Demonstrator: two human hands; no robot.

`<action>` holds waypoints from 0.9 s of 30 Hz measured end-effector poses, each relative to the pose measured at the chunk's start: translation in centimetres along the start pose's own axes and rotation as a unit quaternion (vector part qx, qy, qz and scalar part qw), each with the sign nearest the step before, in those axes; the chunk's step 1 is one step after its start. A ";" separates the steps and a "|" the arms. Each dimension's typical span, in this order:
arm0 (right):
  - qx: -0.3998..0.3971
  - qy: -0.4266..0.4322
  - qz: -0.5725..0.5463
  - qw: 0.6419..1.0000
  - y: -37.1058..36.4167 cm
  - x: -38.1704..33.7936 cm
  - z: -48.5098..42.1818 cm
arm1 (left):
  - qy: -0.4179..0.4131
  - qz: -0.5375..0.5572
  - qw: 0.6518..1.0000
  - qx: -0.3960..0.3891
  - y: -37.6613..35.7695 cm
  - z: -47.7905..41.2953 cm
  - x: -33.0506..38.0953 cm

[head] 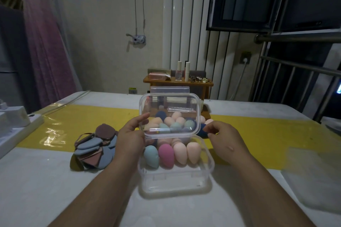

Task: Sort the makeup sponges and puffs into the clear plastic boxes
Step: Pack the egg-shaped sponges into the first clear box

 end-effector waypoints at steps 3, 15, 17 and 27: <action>0.001 -0.017 0.005 1.000 -0.1 0.5 -0.2 | -0.003 -0.007 1.000 -0.002 0.2 -0.2 -0.2; -0.146 -0.019 0.089 0.985 -2.8 1.7 -0.6 | -0.004 -0.019 1.000 0.005 0.5 -0.5 -0.5; -0.166 0.014 0.095 0.981 -3.3 1.7 -0.6 | -0.004 -0.022 1.000 0.006 0.5 -0.5 -0.5; -0.012 -0.029 0.183 0.983 -1.5 1.4 -0.7 | -0.012 -0.026 1.000 0.000 0.7 -0.8 -0.7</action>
Point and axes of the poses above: each hand's wrist, its own z-axis away from the middle knuckle, its own y-axis out of the back of the hand, x = y × z, the point moved 5 cm from there along -z, towards the middle knuckle, and after that the axes turned 9 degrees about -x, right-handed, at the moved point
